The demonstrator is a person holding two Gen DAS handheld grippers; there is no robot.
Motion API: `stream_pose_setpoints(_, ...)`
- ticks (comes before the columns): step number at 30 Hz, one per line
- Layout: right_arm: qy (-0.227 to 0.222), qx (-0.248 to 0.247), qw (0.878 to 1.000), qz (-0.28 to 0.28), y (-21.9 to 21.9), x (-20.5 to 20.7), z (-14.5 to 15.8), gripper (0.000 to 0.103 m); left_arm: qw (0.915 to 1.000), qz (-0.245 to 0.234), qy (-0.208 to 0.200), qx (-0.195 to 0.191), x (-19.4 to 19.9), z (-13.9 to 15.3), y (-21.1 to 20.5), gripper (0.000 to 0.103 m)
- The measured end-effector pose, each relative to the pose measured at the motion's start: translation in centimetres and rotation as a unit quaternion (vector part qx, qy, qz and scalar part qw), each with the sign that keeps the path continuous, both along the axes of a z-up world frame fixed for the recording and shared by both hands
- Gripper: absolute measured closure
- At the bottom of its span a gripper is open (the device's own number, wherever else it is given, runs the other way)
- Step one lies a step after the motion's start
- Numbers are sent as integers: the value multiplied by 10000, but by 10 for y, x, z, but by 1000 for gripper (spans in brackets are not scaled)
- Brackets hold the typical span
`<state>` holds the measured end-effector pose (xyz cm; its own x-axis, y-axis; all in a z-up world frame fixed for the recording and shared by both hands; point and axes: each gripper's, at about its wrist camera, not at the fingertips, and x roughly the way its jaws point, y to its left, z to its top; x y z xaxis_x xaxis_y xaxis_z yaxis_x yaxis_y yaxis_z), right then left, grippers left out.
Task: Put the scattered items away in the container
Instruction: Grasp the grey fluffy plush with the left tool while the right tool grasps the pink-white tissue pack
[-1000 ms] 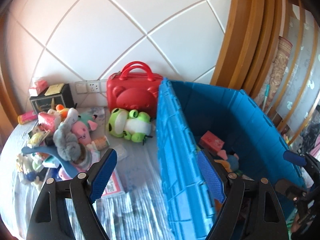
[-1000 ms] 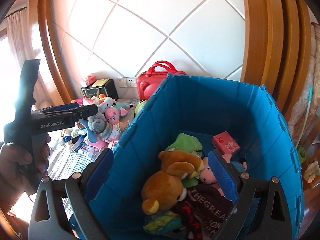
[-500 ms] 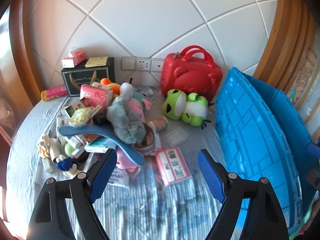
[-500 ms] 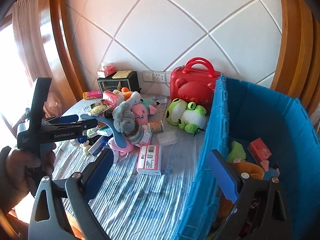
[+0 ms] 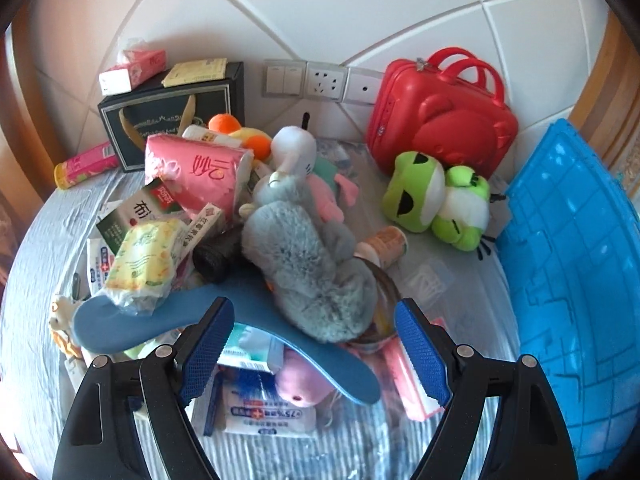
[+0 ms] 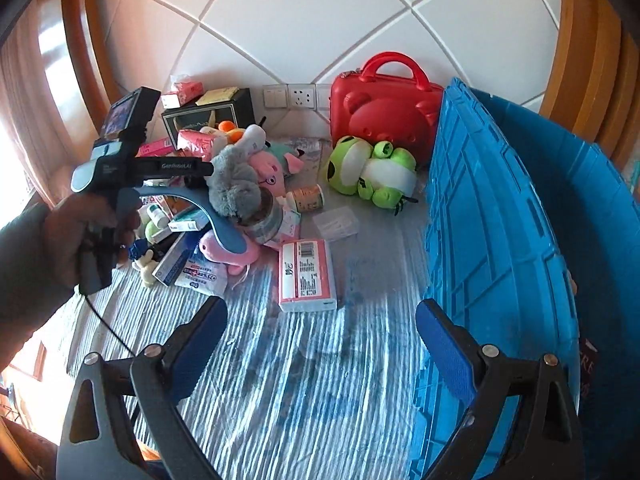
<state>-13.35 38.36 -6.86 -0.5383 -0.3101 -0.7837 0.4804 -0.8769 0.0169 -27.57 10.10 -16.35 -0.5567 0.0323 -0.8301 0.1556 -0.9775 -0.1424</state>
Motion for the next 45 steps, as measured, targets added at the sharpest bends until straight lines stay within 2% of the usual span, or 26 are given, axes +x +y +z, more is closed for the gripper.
stream_pose_setpoints(7,-151,247,9992,-273,8,10,-10,7,9976,205,-579,327,-62,-62,-14,20)
stream_pose_setpoints(13,-296,342,9981,-420,13,13,-16,7,9965,231,-807,44,-93,-90,-1,21)
stream_pose_setpoints(14,-296,360,9980,-419,12,13,-17,7,9964,233,-808,-39,-94,-92,1,31)
stream_pose_setpoints(15,-296,370,9980,-414,12,13,-18,7,9966,254,-776,-68,-94,-91,0,61)
stream_pose_setpoints(17,-274,407,9980,-389,10,11,-19,7,9974,191,-666,171,-89,-89,-3,63)
stream_pose_setpoints(23,-174,372,9990,-190,-9,-7,-25,7,9995,-196,-243,78,-55,-59,-5,65)
stream_pose_setpoints(28,-153,382,9992,-9,-37,-34,-48,7,9995,-301,50,91,-22,-28,-15,65)
stream_pose_setpoints(35,-340,366,9987,-49,-75,-83,-109,7,9991,-318,270,100,22,6,-36,65)
stream_pose_setpoints(40,-551,641,9964,-45,-94,-113,-163,7,9987,-354,369,43,52,18,-47,65)
stream_pose_setpoints(45,-789,907,9926,193,-116,-131,-203,7,9988,-310,373,36,73,23,-58,65)
